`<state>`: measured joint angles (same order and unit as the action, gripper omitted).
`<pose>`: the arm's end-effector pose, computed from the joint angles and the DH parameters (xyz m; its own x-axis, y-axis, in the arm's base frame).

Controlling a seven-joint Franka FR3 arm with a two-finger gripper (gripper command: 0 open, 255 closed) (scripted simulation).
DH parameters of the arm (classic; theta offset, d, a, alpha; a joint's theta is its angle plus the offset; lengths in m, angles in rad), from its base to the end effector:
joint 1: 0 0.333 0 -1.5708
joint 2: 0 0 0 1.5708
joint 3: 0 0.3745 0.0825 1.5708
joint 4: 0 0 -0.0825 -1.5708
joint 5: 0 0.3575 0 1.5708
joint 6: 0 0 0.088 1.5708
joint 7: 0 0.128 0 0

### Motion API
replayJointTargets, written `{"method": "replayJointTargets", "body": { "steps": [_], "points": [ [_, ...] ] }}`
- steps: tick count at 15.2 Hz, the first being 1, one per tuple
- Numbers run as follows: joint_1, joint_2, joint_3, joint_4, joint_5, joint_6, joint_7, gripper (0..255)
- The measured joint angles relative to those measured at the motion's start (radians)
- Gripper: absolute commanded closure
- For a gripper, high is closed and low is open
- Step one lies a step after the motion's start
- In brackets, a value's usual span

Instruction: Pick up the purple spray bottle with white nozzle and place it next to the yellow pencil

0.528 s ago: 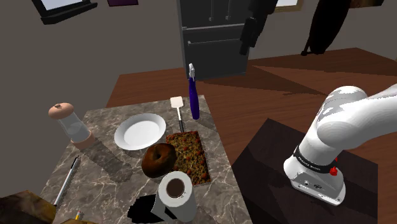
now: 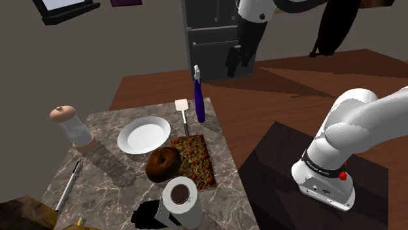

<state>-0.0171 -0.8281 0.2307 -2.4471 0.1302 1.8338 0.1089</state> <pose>0.2472 0.0940 0.5973 0.9786 0.0287 0.2038 0.0257 -0.9995 0.0172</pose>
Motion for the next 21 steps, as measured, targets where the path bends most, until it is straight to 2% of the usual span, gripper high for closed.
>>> {"method": "replayJointTargets", "body": {
  "steps": [7, 12, 14, 21],
  "points": [
    [-0.07, 0.131, 0.245, -0.043, -0.004, 0.237, 0.296, 0],
    [-0.183, 0.275, 0.428, -0.017, -0.077, 0.382, 0.519, 0],
    [-0.208, 0.309, 0.461, -0.017, -0.096, 0.418, 0.557, 0],
    [-0.249, 0.372, 0.501, -0.048, -0.132, 0.51, 0.592, 0]
  ]
}}
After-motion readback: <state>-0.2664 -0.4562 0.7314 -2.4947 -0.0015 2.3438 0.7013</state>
